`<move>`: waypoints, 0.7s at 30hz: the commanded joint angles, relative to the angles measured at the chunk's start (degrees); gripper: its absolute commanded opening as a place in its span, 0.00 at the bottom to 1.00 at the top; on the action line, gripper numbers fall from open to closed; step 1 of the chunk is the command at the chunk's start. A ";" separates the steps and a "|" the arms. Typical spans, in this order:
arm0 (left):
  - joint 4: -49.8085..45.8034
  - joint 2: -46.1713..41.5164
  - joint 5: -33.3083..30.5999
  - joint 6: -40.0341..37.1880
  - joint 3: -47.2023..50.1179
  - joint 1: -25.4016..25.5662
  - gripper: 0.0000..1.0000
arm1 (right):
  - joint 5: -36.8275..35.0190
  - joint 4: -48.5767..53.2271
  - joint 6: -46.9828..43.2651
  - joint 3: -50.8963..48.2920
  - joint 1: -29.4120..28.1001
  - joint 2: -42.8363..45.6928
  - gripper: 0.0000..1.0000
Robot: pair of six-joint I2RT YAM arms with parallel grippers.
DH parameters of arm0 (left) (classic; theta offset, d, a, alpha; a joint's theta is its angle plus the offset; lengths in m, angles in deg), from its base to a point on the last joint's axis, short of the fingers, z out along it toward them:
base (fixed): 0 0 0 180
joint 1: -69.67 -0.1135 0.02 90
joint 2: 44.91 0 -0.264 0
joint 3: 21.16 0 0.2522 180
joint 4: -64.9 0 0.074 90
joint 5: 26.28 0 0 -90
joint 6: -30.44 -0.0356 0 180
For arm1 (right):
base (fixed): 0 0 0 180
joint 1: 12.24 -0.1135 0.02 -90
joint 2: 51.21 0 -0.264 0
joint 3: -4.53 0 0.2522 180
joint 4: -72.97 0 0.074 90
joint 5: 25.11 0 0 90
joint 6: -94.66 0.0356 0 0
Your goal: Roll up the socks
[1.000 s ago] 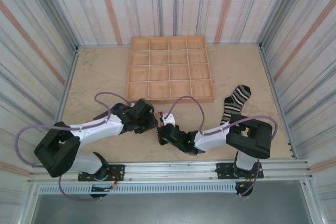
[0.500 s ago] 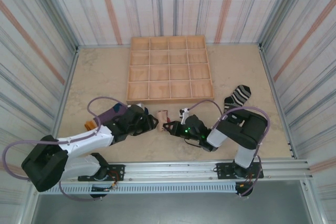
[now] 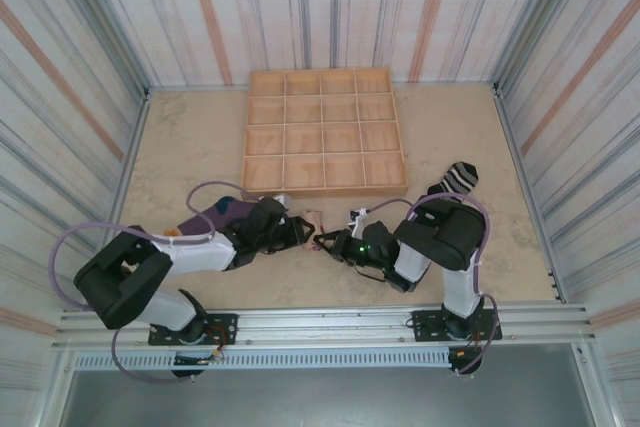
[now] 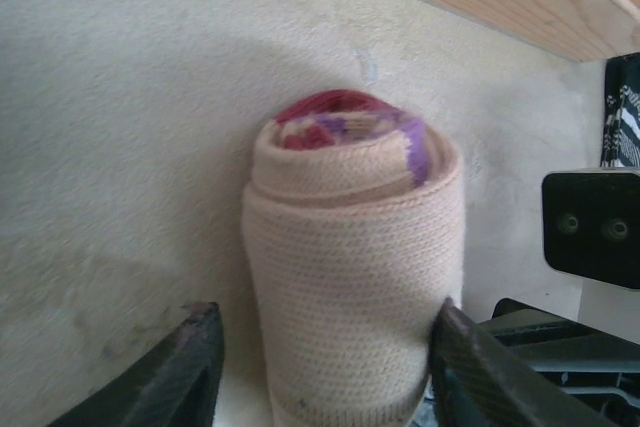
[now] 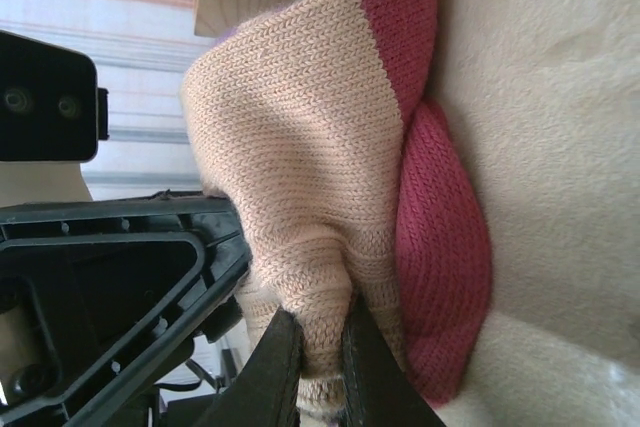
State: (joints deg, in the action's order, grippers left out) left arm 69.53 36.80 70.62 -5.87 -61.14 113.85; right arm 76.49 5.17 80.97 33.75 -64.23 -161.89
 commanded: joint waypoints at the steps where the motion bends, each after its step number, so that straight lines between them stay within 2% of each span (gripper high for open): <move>1: 0.83 2.75 0.19 -1.48 -1.35 -0.49 0.48 | 1.09 19.50 3.12 -3.59 -0.06 -2.99 0.00; 10: -0.96 6.15 -0.37 -2.54 -2.75 -0.06 0.18 | 4.36 18.38 4.92 -4.41 2.07 -4.06 0.00; 14: -4.87 7.51 -1.06 -5.15 -5.22 0.97 0.06 | 5.24 23.81 3.42 -3.51 2.57 -0.96 0.14; 19: -7.17 8.11 -0.79 -7.49 -6.21 1.07 0.03 | 4.16 37.70 -0.55 -1.46 2.51 8.26 0.29; 21: -7.64 8.32 -0.52 -8.25 -6.40 1.06 0.02 | 3.78 46.52 -2.71 0.23 2.62 13.26 0.37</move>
State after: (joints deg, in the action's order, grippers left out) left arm 67.93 42.71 71.80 -11.35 -67.52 114.68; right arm 79.35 24.53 82.13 34.32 -60.97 -151.18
